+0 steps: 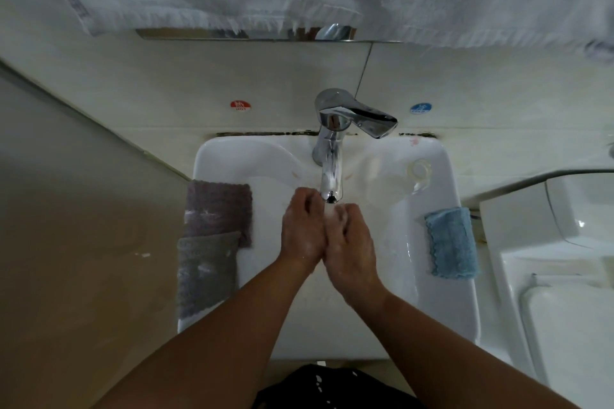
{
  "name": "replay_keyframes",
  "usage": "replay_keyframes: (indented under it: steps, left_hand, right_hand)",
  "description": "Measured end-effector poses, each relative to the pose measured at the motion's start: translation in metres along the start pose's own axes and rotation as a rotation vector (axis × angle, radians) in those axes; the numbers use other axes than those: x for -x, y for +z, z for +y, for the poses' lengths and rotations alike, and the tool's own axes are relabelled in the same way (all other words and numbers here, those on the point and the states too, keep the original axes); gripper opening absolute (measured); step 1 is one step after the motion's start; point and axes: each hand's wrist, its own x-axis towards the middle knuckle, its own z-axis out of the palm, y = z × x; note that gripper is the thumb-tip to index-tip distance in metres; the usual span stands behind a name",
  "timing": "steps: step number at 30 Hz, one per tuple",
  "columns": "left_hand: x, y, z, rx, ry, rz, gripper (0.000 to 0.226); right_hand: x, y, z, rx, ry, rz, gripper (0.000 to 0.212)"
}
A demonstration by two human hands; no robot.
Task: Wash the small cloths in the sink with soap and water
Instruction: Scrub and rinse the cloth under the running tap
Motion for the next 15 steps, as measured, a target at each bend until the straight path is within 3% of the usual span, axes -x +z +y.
replay_keyframes:
  steps: [4,6,9,12,15]
  left_hand:
    - [0.021,0.006,0.005,-0.063,0.042,-0.148,0.021]
    - [0.020,0.005,0.003,-0.012,0.037,-0.114,0.023]
    - [0.001,-0.004,-0.010,-0.138,-0.011,-0.017,0.012]
    - [0.017,-0.008,-0.012,-0.012,-0.067,-0.033,0.014]
    - [0.037,-0.006,-0.006,0.030,-0.005,-0.117,0.017]
  right_hand:
    - [-0.036,-0.006,0.007,0.052,0.066,0.077,0.019]
    - [-0.037,-0.003,0.012,-0.002,0.115,0.084,0.018]
    - [-0.010,0.008,0.010,0.042,-0.026,-0.021,0.021]
    - [-0.009,0.007,0.011,0.128,-0.158,-0.039,0.020]
    - [-0.032,0.001,0.018,0.018,0.062,0.016,0.010]
